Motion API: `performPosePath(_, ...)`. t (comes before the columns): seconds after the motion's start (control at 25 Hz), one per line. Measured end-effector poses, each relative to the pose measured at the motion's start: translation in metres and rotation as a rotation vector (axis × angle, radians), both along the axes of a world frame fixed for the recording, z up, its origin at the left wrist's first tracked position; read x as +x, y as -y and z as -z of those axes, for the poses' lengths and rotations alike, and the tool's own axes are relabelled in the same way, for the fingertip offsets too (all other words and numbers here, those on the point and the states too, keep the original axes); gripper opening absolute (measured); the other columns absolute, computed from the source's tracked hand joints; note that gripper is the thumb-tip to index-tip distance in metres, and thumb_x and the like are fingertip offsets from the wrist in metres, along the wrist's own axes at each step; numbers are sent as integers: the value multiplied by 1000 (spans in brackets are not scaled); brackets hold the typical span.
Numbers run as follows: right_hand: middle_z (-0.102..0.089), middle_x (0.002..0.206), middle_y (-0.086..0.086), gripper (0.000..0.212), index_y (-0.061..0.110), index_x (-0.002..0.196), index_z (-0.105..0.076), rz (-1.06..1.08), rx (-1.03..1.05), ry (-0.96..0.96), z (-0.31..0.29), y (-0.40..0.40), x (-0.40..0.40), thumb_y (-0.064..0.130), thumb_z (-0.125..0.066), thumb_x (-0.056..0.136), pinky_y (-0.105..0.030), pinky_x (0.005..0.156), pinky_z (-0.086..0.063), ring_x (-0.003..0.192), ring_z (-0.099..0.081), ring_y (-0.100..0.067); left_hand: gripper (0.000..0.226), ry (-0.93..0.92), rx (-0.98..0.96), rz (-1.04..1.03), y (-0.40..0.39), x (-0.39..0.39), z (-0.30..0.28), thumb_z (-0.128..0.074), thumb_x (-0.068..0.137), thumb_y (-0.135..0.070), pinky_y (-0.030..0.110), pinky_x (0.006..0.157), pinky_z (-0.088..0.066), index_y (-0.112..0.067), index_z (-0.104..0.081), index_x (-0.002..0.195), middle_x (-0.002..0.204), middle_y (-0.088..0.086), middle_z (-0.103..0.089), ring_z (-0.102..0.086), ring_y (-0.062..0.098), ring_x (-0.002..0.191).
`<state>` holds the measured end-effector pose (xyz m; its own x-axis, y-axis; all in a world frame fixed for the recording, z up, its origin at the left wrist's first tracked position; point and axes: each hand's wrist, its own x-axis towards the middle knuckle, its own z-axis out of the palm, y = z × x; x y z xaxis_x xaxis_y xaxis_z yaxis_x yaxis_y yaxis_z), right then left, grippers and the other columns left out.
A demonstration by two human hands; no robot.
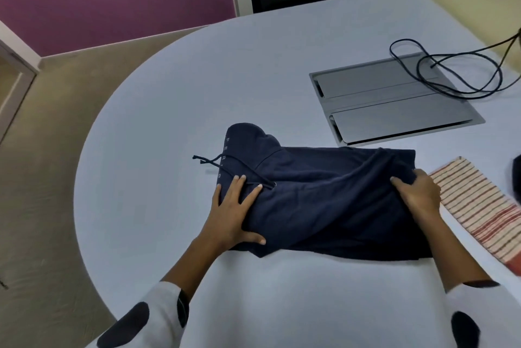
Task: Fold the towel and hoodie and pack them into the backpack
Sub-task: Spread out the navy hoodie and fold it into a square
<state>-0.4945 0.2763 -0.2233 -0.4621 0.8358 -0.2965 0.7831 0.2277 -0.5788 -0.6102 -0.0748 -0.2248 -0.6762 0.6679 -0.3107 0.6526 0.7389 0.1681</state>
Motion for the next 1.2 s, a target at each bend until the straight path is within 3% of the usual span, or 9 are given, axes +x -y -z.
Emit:
performPosePath(0.16,-44,131,-27,58,5,137,-37,-146,336,275,-1,20,-27,14,-61,84,-50,96,-36,118,-42,-43,106,-77,20,-3,3,-2,7,-30,63,-90,50,109,13,-34,-11,151,160,10,-1,4,25,147)
performPosePath(0.32,-44,132,-22,55,6,131,-51,-319,522,-40,-4,52,-74,2,-60,77,-46,101,-32,121,-41,-38,90,-101,131,-41,4,-17,9,-5,76,-85,56,111,-6,-34,-35,144,151,7,-31,-23,22,143)
performPosePath(0.44,-55,117,-14,33,7,113,-63,-458,203,-295,-1,85,-120,0,-53,83,-29,92,-42,103,-56,-27,82,-163,171,2,-1,-35,12,-13,83,-80,56,105,-25,-26,-48,135,137,9,-45,-43,26,128)
performPosePath(0.52,-61,107,-11,20,8,108,-62,-450,-100,-287,4,105,-148,8,-54,89,-23,79,-43,91,-59,-22,86,-182,151,69,-5,-50,15,-19,79,-83,58,102,-30,-24,-46,135,139,13,-43,-43,31,127)
performPosePath(0.72,-54,109,-4,35,11,118,-55,-269,-457,-217,21,122,-191,30,-64,90,-24,78,-40,98,-52,-18,117,-36,74,57,-18,-84,10,-18,56,-94,58,111,5,-26,-15,151,159,13,-4,1,29,147)
performPosePath(0.84,-58,118,-4,38,17,120,-60,-233,-610,-255,22,117,-199,22,-72,84,-28,88,-49,107,-57,-21,98,-68,178,-24,-26,-98,10,-17,70,-86,55,112,-3,-24,-33,143,155,8,-18,-14,23,144)
performPosePath(0.96,-65,109,-9,33,17,116,-67,-247,-706,-395,16,115,-192,6,-68,84,-25,90,-52,107,-62,-23,49,-177,396,-173,-39,-115,6,-35,92,-56,44,99,-25,-17,-51,117,134,5,-41,-42,23,121)
performPosePath(1.04,-67,113,-4,32,14,116,-68,-252,-732,-460,10,114,-183,5,-67,85,-27,99,-48,113,-60,-19,29,-182,482,-186,-48,-129,3,-41,96,-31,37,94,-24,-17,-51,119,132,3,-45,-42,24,121)
performPosePath(1.2,-65,111,6,43,12,117,-67,-476,-542,-278,7,112,-168,22,-79,77,-18,93,-44,105,-58,-7,42,183,402,-84,-67,-153,-8,-32,98,-32,42,110,-8,-29,-40,138,137,-13,-47,-21,12,141)
